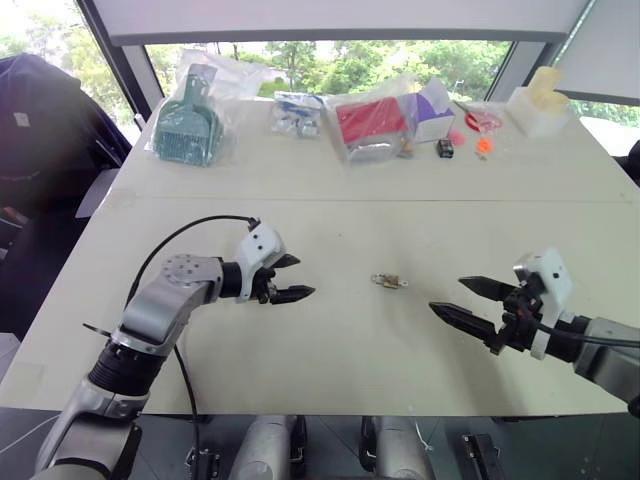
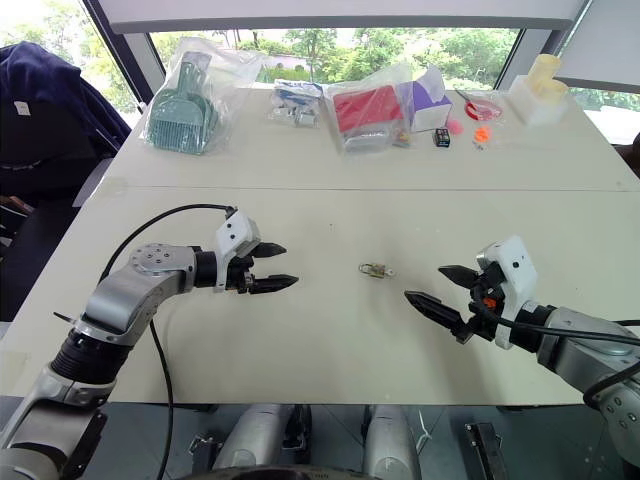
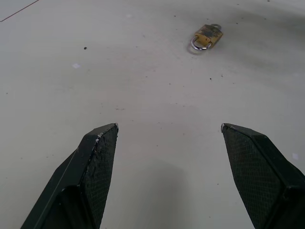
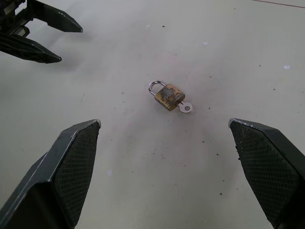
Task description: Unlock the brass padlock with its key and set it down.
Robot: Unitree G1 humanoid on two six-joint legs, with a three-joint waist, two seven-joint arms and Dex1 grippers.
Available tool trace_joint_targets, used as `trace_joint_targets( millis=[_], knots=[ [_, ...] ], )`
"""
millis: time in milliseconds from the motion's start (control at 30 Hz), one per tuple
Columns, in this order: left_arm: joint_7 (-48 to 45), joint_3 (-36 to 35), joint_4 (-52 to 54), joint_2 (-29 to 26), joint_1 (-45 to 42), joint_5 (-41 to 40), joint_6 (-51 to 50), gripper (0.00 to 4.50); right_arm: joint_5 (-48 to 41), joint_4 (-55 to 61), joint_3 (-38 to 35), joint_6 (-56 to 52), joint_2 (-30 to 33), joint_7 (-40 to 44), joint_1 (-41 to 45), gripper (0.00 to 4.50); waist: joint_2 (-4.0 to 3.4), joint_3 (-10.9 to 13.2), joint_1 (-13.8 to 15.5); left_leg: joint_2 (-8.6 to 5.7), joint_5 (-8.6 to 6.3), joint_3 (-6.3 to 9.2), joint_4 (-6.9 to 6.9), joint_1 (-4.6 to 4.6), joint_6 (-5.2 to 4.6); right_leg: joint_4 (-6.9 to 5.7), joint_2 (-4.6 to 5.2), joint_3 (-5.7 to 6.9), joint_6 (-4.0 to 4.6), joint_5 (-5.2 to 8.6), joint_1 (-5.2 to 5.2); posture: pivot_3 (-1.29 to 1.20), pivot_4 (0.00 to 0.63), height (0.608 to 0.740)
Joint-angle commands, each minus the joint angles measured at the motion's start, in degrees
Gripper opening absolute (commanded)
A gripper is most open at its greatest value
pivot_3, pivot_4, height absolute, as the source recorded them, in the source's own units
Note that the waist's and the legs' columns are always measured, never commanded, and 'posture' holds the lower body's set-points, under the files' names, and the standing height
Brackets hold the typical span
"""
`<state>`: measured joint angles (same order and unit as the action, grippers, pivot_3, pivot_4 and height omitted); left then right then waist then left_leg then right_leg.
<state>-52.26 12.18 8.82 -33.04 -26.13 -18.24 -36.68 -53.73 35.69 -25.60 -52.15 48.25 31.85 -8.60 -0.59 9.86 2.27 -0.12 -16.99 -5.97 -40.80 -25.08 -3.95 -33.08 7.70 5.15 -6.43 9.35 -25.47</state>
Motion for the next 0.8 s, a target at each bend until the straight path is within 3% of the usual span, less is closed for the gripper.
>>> trace_joint_targets(
  millis=[33,400,567,800],
  knots=[
    [-0.2,-1.3,1.2,0.1,-0.5,-0.7,0.5,3.60,-0.7,1.5,-0.8,0.4,-0.3,-0.1,0.1,4.48,0.00,0.0,0.0,0.00,0.00,0.00,0.00,0.00,0.00,0.00,0.00,0.00,0.00,0.00,0.00,0.00,0.150,0.735],
    [-1.8,-1.0,0.6,-0.5,-1.9,-0.4,1.6,3.60,0.2,0.8,0.1,1.0,-0.4,0.0,0.8,4.48,0.00,0.0,0.0,0.00,0.01,0.00,0.00,0.00,-0.01,0.00,0.00,0.00,0.00,0.00,0.00,0.00,0.150,0.735],
    [-7.3,1.1,-5.1,-2.7,-8.0,2.7,7.3,3.60,2.8,1.7,3.1,0.6,2.5,2.5,-0.2,4.48,0.00,0.0,0.1,0.00,0.00,0.00,0.00,-0.01,-0.01,0.00,-0.01,0.01,0.00,0.00,-0.02,0.00,0.150,0.735],
    [-14.2,6.8,-30.3,8.6,-28.1,8.5,19.8,3.60,4.1,0.8,1.4,2.1,0.7,2.1,-1.5,4.48,0.04,0.0,0.7,-0.06,-0.03,0.03,-0.22,-0.20,-0.14,0.07,0.02,0.05,0.00,-0.01,-0.02,0.00,0.150,0.735]
  ],
)
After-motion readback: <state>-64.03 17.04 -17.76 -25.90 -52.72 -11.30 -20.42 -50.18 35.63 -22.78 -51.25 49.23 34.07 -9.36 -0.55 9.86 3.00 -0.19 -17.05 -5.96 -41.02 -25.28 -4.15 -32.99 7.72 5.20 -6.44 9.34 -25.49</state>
